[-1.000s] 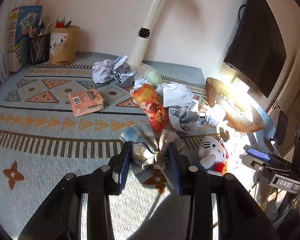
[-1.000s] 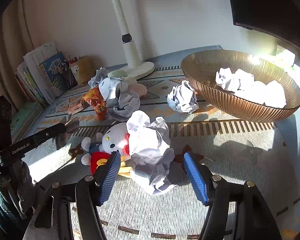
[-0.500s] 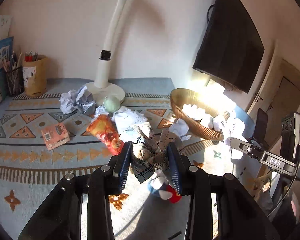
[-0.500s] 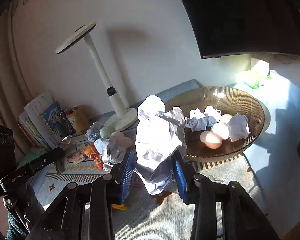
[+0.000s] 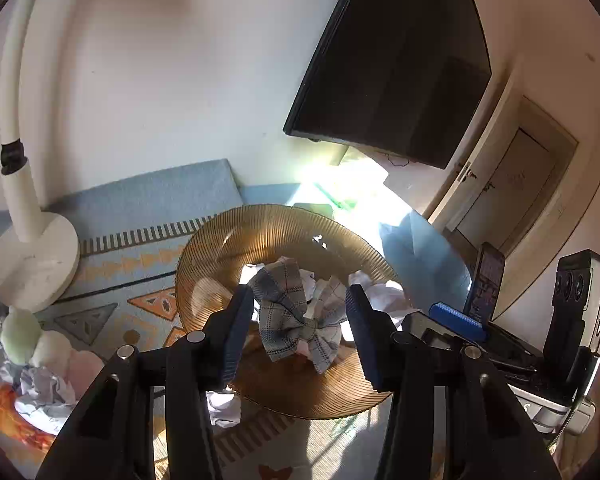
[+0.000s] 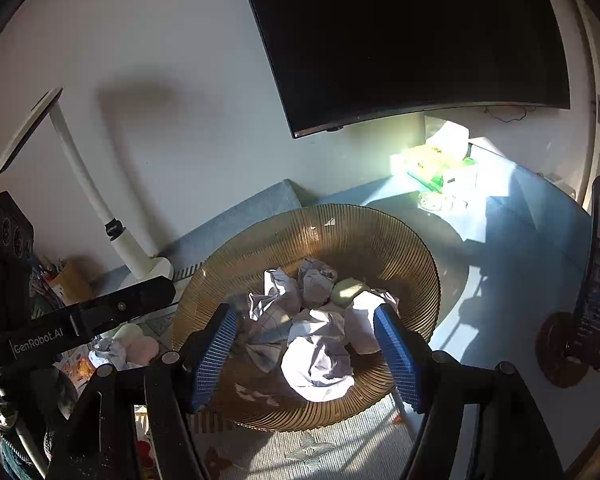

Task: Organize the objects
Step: 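Carry paper and plaid cloth into amber bowl and open both tools, then withdraw both tools from bowl toward remaining items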

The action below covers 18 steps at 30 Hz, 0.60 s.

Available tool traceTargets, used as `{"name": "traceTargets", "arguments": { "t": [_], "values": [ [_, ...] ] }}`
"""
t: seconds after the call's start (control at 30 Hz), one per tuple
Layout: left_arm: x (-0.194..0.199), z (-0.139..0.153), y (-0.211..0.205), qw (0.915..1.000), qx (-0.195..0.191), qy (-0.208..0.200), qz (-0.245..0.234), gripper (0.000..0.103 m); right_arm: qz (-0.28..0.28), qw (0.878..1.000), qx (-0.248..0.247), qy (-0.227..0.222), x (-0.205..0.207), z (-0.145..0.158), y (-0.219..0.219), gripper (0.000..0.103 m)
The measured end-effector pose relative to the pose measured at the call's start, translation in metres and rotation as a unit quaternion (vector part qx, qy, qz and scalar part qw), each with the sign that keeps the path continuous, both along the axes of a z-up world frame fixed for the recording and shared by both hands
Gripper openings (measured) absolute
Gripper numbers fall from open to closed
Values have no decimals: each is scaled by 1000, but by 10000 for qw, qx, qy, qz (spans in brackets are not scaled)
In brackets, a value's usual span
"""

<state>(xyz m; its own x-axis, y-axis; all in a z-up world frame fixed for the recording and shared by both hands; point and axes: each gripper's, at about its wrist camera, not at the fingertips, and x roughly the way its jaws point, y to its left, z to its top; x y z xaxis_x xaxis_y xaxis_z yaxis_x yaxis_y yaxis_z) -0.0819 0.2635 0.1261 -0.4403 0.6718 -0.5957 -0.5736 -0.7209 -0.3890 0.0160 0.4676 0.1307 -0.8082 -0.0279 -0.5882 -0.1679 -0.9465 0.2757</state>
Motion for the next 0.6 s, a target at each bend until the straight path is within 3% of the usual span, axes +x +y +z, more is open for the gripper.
{"name": "traceTargets", "arguments": {
  "t": [0.03, 0.1, 0.3, 0.4, 0.43, 0.47, 0.5, 0.53, 0.6],
  "values": [
    [-3, -6, 0, 9997, -57, -241, -38, 45, 5, 9999, -150, 58, 5, 0, 5, 70],
    [4, -10, -8, 9995, -25, -305, -23, 45, 6, 9994, -267, 208, 17, 4, 6, 70],
    [59, 18, -77, 9972, 219, 414, 577, 46, 220, 9960, 628, 603, 47, 36, -48, 70],
    [95, 34, -127, 9887, 183, 943, 1155, 46, 334, 9884, 1028, 1067, 65, 40, -93, 86],
    [107, 35, -144, 9844, 108, 1087, 1380, 58, 251, 9858, 1127, 1217, 71, 37, -106, 98],
    [118, 35, -161, 9790, 54, 1231, 1624, 88, 215, 9844, 1188, 1278, 74, 32, -117, 103],
    [128, 31, -176, 9730, 18, 1363, 1865, 103, 286, 9848, 1211, 1210, 73, 23, -129, 103],
    [138, 26, -193, 9660, 3, 1489, 2114, 102, 518, 9865, 1160, 1033, 67, 12, -141, 103],
    [142, 10, -216, 9612, -192, 1345, 2401, 102, 958, 9881, 989, 684, 55, -16, -159, 103]
  ]
}}
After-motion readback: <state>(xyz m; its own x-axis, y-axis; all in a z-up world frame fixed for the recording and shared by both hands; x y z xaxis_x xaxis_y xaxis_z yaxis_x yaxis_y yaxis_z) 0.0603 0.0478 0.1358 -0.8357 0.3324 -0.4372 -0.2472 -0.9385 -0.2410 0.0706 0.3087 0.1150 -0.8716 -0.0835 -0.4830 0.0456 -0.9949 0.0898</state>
